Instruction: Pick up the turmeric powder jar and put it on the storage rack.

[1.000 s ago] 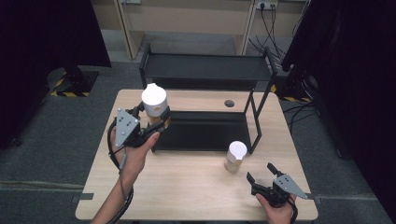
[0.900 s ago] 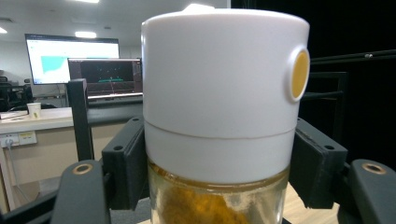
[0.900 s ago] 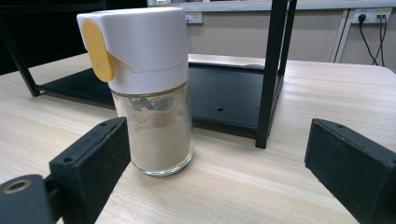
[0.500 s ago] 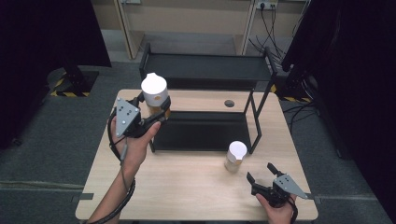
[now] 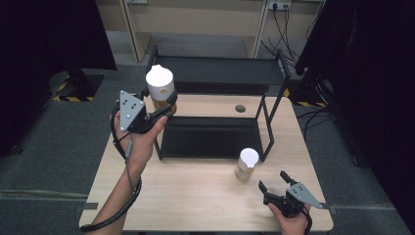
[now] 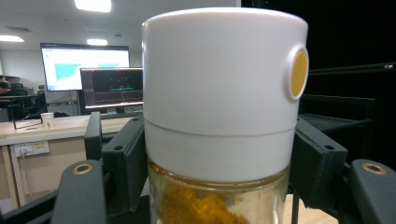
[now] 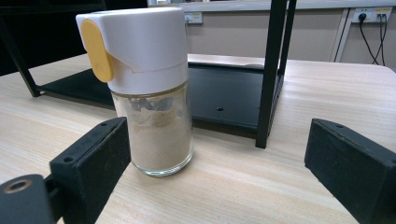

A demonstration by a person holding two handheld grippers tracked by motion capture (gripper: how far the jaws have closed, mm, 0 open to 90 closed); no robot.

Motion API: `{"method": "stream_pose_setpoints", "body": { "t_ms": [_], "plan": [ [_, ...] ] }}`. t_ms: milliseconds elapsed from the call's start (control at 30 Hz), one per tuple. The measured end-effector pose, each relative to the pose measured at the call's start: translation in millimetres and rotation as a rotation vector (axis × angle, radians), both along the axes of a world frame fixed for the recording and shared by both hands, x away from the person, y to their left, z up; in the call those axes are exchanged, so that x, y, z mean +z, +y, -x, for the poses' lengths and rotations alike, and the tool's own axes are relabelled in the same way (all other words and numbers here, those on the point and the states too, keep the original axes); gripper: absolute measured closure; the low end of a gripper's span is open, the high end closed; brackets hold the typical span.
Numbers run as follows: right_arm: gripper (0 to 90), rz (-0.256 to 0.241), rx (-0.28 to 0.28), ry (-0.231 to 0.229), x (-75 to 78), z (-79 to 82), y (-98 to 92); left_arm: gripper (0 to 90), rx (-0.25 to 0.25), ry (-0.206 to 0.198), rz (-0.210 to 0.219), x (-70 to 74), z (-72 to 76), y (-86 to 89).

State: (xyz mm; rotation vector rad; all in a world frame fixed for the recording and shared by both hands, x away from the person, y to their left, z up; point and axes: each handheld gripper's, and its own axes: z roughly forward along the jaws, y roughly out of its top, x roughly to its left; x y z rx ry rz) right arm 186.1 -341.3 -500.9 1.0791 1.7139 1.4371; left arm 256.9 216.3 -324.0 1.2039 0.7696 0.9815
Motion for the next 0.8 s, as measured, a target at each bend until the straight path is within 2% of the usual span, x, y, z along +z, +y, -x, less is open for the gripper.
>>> {"method": "stream_pose_setpoints", "body": {
  "t_ms": [800],
  "plan": [
    [7.4,-0.001,0.001,0.0,-0.1,-0.1,-0.3,30.6,0.034,0.0,0.01,24.1,-20.1,-4.0]
  ]
}}
